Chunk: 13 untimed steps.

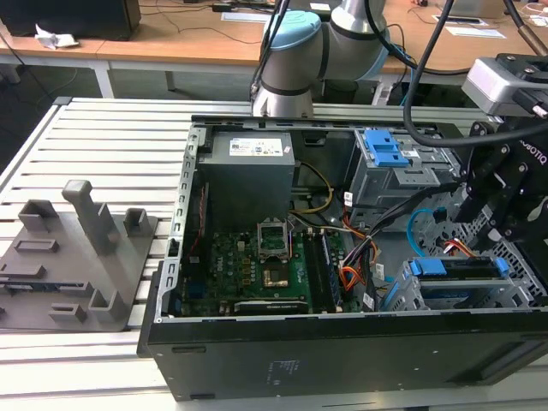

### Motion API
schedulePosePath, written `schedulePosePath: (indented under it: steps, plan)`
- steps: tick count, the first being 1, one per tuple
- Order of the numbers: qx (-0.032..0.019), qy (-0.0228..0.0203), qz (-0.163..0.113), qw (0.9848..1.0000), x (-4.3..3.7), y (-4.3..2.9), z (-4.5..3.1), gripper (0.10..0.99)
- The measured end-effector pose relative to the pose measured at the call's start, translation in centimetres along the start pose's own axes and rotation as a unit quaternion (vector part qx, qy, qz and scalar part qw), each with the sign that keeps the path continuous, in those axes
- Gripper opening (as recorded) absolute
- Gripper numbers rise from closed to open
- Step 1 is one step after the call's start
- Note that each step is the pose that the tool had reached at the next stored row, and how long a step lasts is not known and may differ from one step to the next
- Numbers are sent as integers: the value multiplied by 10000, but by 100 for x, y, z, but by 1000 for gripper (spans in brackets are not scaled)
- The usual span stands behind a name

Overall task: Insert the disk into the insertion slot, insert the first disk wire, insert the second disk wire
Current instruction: 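Insert the second disk wire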

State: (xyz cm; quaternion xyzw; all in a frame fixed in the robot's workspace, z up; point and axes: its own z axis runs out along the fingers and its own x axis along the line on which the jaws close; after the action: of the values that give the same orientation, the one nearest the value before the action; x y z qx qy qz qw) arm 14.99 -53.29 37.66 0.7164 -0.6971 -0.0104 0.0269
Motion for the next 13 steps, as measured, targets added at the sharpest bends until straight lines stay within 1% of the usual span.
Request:
schedulePosePath:
  steps: [4,6,7,8,10,11,12,13]
  plan:
    - [2,2,-76,10000,-152,-4,-1,439]
    - [2,4,-90,10000,-202,-6,-4,439]
    - [3,4,-112,9999,-258,-7,-4,439]
    - [3,6,-129,9999,-294,-8,-5,439]
    - [4,8,-168,9999,-333,-8,-6,439]
    - [5,10,-210,9998,-335,0,-3,439]
    - [6,14,-279,9996,-336,20,3,439]
    - [7,16,-327,9995,-338,59,21,439]
